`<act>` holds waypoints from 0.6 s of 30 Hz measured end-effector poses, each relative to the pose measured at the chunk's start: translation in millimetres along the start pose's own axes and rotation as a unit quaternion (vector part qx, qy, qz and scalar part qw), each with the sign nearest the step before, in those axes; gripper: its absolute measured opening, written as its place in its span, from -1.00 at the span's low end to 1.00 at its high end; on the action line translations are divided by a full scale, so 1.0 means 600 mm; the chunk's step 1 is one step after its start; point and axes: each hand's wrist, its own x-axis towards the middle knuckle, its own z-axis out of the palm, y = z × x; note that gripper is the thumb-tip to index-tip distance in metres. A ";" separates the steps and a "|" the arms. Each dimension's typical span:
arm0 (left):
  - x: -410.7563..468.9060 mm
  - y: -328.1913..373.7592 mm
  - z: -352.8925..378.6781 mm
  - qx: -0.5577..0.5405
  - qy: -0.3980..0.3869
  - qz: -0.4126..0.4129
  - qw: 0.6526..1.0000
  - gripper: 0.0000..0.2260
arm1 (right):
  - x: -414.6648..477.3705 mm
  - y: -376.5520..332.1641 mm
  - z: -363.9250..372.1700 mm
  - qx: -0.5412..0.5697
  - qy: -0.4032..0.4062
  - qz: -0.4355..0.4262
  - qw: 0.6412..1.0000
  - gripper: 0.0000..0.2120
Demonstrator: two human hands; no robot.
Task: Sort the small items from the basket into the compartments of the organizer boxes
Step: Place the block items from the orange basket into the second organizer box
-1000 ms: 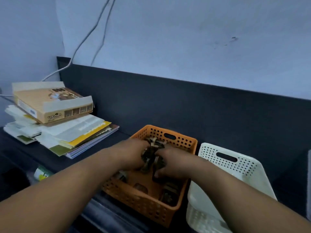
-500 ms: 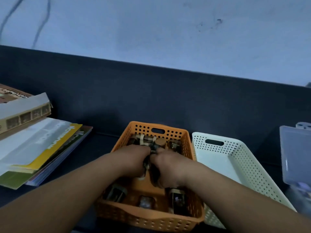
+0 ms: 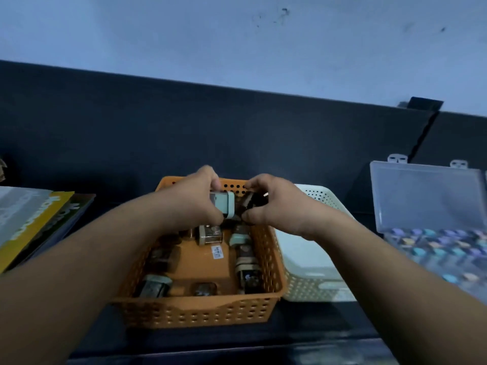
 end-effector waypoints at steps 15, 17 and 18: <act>-0.073 0.341 0.242 -0.119 -0.073 0.166 0.976 -0.59 | -0.327 0.194 -0.226 0.092 0.191 0.070 0.975 -0.59; -0.087 0.406 0.294 -0.174 -0.100 0.173 0.964 -0.64 | -0.388 0.229 -0.270 0.091 0.201 0.074 0.973 -0.61; -0.093 0.438 0.320 -0.197 -0.110 0.173 0.959 -0.72 | -0.416 0.247 -0.291 0.091 0.207 0.073 0.971 -0.63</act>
